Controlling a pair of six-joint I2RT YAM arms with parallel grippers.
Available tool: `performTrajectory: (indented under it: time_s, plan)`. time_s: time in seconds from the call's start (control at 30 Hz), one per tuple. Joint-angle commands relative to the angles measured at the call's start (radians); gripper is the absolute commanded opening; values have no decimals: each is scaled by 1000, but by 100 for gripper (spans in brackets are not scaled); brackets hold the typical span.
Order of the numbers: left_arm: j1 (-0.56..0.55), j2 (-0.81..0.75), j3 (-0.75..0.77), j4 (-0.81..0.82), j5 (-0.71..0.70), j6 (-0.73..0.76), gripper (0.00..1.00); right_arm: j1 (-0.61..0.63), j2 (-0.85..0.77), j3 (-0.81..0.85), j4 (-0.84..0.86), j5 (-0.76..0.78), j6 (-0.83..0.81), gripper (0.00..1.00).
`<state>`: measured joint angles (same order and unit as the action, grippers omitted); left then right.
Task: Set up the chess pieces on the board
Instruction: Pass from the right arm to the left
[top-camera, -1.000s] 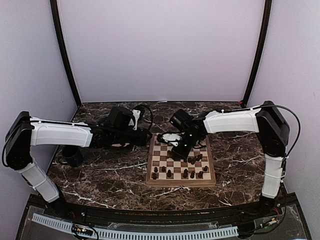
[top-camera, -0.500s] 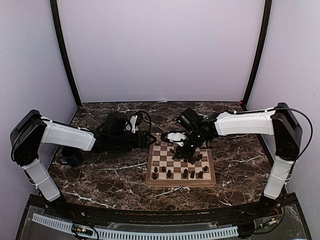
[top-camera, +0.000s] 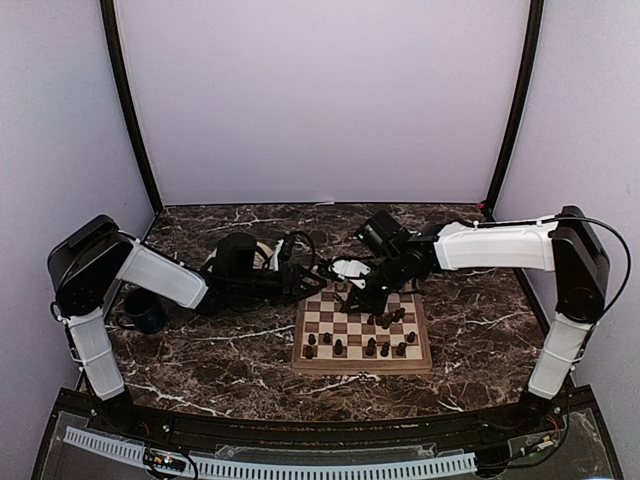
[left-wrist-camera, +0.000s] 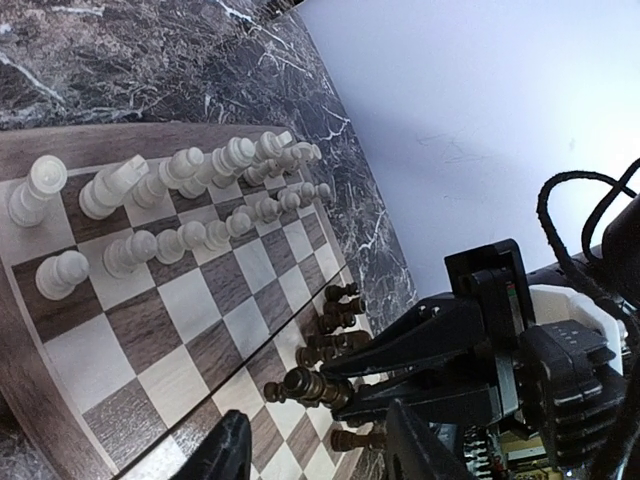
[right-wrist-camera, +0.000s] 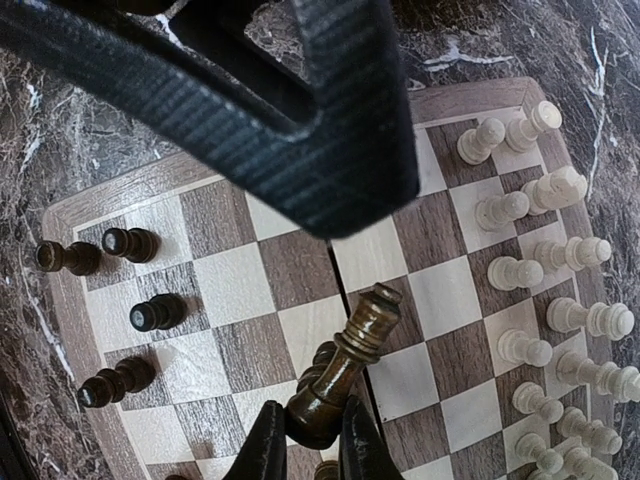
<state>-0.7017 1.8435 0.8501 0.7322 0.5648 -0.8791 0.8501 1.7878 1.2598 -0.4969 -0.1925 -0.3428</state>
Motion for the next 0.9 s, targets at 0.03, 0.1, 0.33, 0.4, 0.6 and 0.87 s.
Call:
performTrajectory:
  time_s: [0.03, 0.1, 0.33, 0.4, 0.6, 0.87]
  plan:
    - [-10, 19, 41, 58, 74, -46, 44, 7, -52, 0, 34, -44, -15, 11]
    - [-17, 36, 57, 39, 85, -52, 44, 8, -52, 5, 34, -54, -15, 11]
    - [-34, 84, 93, 46, 122, -73, 44, 8, -50, 13, 27, -87, -10, 11]
    - [-39, 94, 99, 53, 131, -76, 43, 7, -51, 12, 30, -83, -7, 11]
    - [-44, 121, 102, 93, 157, -106, 33, 7, -51, 10, 31, -81, -5, 11]
    - [-44, 140, 88, 180, 168, -149, 24, 7, -51, 9, 26, -94, -10, 12]
